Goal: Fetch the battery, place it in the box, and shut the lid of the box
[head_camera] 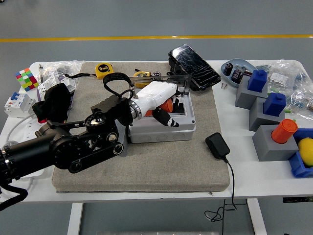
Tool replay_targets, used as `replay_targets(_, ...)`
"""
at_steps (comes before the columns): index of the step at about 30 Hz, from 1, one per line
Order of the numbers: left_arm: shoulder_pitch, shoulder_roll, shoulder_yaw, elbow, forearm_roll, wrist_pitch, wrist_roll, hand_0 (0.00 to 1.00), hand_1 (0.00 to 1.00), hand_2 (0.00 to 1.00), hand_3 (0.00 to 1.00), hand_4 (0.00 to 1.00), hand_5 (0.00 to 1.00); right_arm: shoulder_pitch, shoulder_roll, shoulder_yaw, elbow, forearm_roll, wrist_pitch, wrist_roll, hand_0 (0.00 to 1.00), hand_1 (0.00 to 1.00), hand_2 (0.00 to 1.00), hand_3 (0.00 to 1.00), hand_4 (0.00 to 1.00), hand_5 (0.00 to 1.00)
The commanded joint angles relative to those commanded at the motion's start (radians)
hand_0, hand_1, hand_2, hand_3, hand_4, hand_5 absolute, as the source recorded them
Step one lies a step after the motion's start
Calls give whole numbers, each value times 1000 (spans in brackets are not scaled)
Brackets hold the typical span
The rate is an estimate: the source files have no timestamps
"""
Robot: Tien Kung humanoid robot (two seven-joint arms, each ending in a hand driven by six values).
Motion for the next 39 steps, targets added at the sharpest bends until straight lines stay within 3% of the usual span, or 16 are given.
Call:
replay_targets(5, -3, -4, 16, -1, 21, 18, -26, 32, 37, 136, 190, 998, 166, -1, -2, -1, 4, -3, -1, 0, 678, 679, 708, 558, 916, 524)
replay_targets(6, -2, -4, 16, 0, 31, 19, -29, 131, 165, 219, 297, 998, 234, -1, -2, -1, 5, -4, -1, 0, 676, 680, 708, 558, 916, 524)
replay_targets(11, -5, -1, 19, 8, 97, 39, -58, 131, 165, 219, 297, 998, 234, -2, -1, -1, 9, -7, -1, 0, 676, 680, 708, 558, 916, 524)
replay_targets(12, -5, -1, 20, 12, 108, 45, -64, 214, 307, 297, 383, 998, 273, -2, -1, -2, 9, -7, -1, 0, 676, 679, 708, 558, 916, 524)
replay_targets(17, -5, 1, 28, 31, 136, 54, -78, 214, 307, 297, 383, 998, 273, -3, -2, -3, 12, -9, -1, 0, 676, 679, 708, 558, 916, 524)
replay_targets(18, -5, 2, 31, 33, 138, 55, -80, 400, 527, 503, 583, 998, 342, -3, -3, -5, 13, -9, -1, 0, 676, 680, 708, 558, 916, 524)
replay_targets(23, -2, 4, 36, 43, 141, 55, -81, 400, 527, 503, 583, 998, 342, -5, -3, -7, 14, -10, -1, -1, 676, 680, 708, 558, 916, 524)
replay_targets(24, -1, 4, 37, 45, 139, 57, -84, 494, 632, 628, 691, 998, 364, -5, -3, -7, 15, -10, -1, -1, 676, 680, 708, 558, 916, 524)
replay_targets(31, 4, 12, 28, 51, 145, 58, -88, 526, 653, 662, 724, 998, 388, -8, -3, -9, 16, -11, -1, -1, 676, 680, 708, 558, 916, 524)
replay_targets(39, 17, 36, -15, -6, 151, 43, -74, 508, 652, 660, 719, 998, 411, -12, -2, 4, 14, -13, -1, -1, 676, 680, 708, 558, 916, 524)
